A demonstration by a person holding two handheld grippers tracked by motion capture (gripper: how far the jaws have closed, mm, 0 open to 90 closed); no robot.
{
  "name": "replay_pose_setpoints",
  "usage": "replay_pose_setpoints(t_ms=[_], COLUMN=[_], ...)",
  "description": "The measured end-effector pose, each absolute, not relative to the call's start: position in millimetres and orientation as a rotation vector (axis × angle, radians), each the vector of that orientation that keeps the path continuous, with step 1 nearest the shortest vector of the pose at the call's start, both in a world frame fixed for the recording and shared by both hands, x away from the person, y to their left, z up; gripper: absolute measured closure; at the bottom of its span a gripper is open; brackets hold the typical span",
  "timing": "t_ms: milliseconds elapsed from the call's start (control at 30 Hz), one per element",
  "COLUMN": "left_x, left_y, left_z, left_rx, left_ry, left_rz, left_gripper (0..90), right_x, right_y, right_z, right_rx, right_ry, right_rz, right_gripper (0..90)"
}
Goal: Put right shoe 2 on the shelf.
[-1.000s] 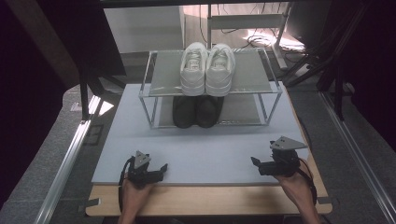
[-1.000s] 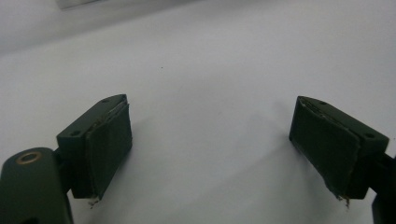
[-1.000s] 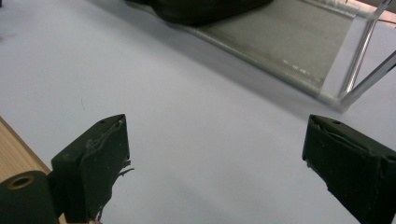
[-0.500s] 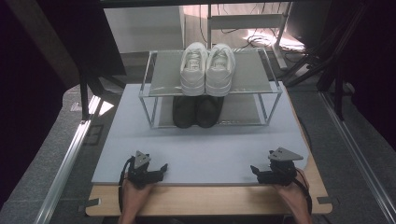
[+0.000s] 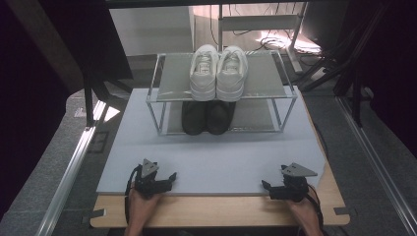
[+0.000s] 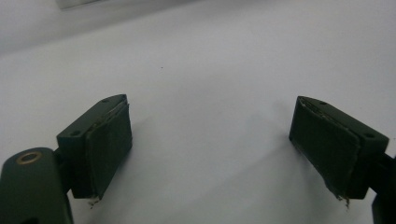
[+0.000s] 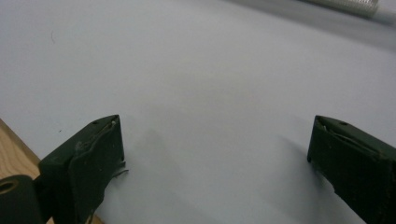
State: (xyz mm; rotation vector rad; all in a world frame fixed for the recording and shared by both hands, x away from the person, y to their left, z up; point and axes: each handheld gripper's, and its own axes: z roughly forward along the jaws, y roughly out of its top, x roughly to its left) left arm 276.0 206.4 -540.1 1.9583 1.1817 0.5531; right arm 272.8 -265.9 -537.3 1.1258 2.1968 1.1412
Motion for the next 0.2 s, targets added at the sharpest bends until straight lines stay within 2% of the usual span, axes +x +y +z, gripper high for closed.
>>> replay_pose_setpoints(t_ms=[200], left_x=[276.0], left_y=[206.6], left_z=[-540.2], left_rx=[1.957], left_ry=[1.183], left_rz=[0.552], left_gripper=[12.7], right_x=[272.2], right_y=[-265.8], right_z=[-537.4], right_rx=[1.131], right_ry=[2.195], right_rz=[1.137], right_gripper=[5.7])
